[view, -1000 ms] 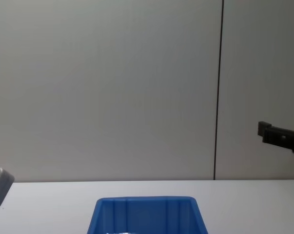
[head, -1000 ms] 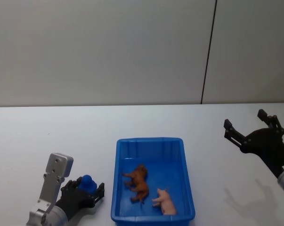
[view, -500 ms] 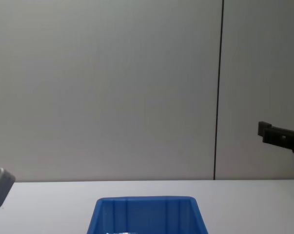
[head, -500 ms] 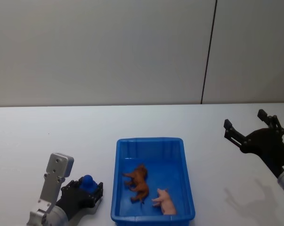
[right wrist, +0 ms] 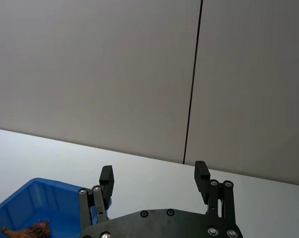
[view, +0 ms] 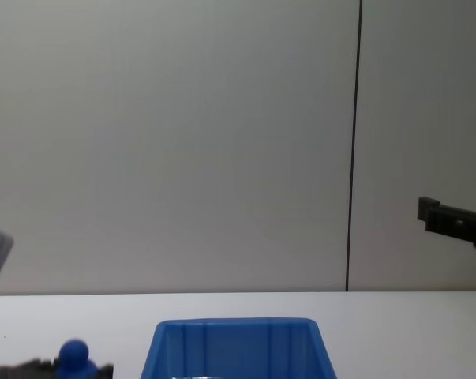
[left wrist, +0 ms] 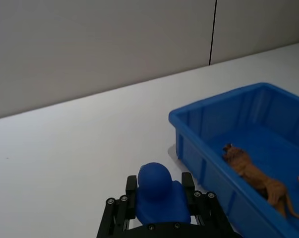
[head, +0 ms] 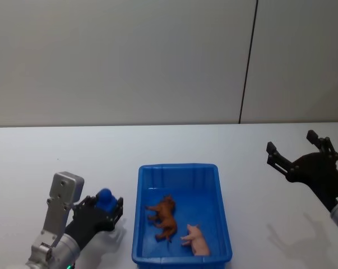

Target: Pick up the two dolls from the table and place them into the box.

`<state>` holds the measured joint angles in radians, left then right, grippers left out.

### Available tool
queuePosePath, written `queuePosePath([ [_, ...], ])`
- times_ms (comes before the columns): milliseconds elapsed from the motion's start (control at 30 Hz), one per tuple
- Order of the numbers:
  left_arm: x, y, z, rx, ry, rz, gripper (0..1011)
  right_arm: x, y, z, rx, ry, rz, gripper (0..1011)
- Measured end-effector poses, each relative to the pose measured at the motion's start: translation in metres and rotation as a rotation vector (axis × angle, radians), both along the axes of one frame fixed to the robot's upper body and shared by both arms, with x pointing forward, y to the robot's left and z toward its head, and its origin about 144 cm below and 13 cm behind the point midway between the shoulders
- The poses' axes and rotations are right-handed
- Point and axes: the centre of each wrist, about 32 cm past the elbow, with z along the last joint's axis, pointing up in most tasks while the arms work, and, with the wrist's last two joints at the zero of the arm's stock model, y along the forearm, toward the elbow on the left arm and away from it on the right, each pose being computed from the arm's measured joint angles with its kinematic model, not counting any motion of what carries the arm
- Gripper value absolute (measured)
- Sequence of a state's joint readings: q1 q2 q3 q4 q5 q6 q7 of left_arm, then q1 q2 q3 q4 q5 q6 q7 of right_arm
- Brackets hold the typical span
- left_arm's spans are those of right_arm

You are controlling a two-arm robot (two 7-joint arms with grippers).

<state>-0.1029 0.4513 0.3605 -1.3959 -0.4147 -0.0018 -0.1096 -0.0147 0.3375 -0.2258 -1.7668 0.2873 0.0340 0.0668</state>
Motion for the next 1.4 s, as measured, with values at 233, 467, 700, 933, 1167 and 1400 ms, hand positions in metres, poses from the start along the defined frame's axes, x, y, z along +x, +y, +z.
queuePosePath([
  [233, 0.002, -0.002, 0.014, -0.013, -0.094, -0.037, 515, 0.0, 0.0, 0.0, 0.0, 0.0, 0.0, 1001],
  [467, 0.01, -0.007, 0.032, -0.044, -0.183, -0.114, 473, 0.0, 0.0, 0.0, 0.0, 0.0, 0.0, 1001],
  [700, 0.019, -0.013, 0.044, -0.082, -0.211, -0.197, 419, 0.0, 0.0, 0.0, 0.0, 0.0, 0.0, 1001],
  [933, 0.029, -0.018, 0.051, -0.117, -0.19, -0.281, 385, 0.0, 0.0, 0.0, 0.0, 0.0, 0.0, 1001],
  [1167, 0.042, -0.025, 0.053, -0.155, -0.119, -0.381, 339, 0.0, 0.0, 0.0, 0.0, 0.0, 0.0, 1001],
  [1400, 0.056, -0.031, 0.052, -0.191, -0.028, -0.472, 541, 0.0, 0.0, 0.0, 0.0, 0.0, 0.0, 1001],
])
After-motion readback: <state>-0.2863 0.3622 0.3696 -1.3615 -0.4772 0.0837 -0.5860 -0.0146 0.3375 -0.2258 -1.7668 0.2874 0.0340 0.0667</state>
